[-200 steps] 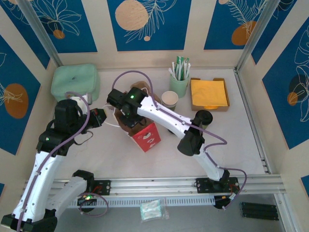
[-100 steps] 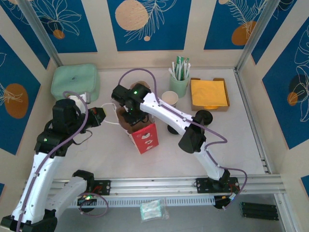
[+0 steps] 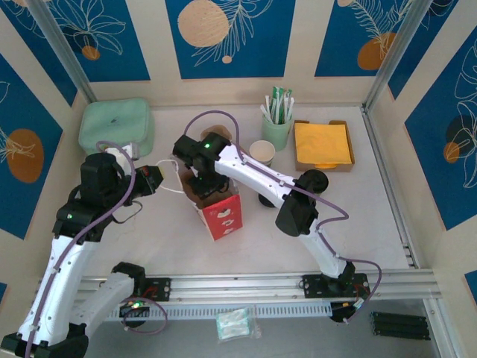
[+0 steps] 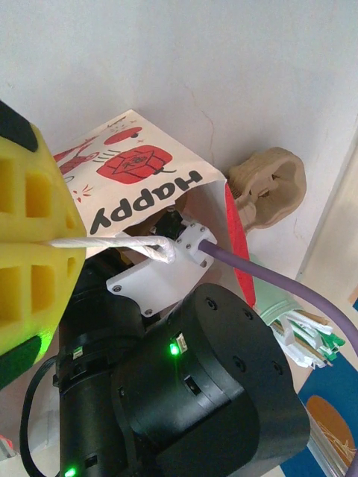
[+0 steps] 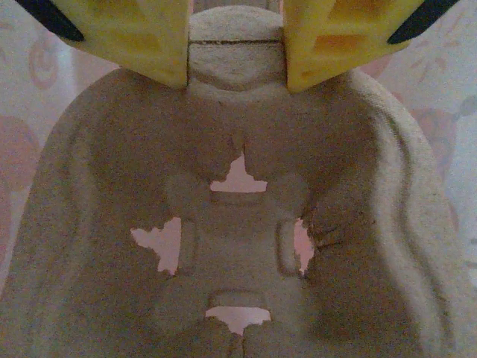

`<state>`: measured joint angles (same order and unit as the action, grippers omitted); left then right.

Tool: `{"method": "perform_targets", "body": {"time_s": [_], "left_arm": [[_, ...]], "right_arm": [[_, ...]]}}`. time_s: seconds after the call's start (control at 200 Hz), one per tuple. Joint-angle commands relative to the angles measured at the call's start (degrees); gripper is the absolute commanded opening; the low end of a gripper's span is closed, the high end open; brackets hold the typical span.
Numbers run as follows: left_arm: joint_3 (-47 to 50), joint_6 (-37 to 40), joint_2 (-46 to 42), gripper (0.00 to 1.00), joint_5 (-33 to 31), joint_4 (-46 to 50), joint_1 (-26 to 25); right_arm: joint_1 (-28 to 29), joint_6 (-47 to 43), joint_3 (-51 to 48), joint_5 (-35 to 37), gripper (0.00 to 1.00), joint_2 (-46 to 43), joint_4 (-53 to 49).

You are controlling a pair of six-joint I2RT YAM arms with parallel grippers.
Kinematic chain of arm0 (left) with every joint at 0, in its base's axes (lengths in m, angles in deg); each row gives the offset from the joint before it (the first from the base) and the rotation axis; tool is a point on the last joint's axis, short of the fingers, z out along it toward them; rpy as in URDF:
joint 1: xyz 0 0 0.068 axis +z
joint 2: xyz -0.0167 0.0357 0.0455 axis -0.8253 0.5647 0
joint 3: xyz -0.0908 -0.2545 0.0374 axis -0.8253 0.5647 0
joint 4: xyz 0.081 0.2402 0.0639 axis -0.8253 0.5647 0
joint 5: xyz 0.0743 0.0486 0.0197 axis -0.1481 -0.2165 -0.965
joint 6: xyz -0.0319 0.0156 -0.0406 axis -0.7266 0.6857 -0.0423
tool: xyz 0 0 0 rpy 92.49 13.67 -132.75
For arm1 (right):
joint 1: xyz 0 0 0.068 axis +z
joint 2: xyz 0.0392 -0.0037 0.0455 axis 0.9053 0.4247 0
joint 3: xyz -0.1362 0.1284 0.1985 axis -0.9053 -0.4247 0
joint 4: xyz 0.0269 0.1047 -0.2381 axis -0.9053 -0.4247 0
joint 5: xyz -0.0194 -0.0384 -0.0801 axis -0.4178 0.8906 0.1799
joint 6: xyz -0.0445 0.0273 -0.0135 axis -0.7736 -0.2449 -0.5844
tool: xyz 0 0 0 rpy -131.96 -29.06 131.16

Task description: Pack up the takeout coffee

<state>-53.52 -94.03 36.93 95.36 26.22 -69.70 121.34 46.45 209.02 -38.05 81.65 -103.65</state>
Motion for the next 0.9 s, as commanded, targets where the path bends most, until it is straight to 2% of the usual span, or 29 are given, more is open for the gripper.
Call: {"method": "perform_targets", "body": {"time_s": [0.0,0.375,0.68,0.895], "left_arm": [[-1.2,-0.3,-0.4,0.0,1.2,-1.8,0.4],[-0.8,-0.7,-0.7,0.0,1.1,-2.4,0.4],[-0.2,-0.8,-0.7,0.0,0.9,-3.1,0.4],[0.4,-0.9,-1.0,0.0,0.6,-3.5,0.5]], "right_arm": [[-0.4,1.0,-0.6,-2.3,0.33,-2.0,0.2],[-1.0,1.2,-0.5,-4.3,0.43,-2.3,0.6],[-0.9,1.3,-2.2,-4.6,0.54,-3.1,1.5],[-1.2,0.9,0.7,-5.2,0.58,-2.9,0.7]]}}
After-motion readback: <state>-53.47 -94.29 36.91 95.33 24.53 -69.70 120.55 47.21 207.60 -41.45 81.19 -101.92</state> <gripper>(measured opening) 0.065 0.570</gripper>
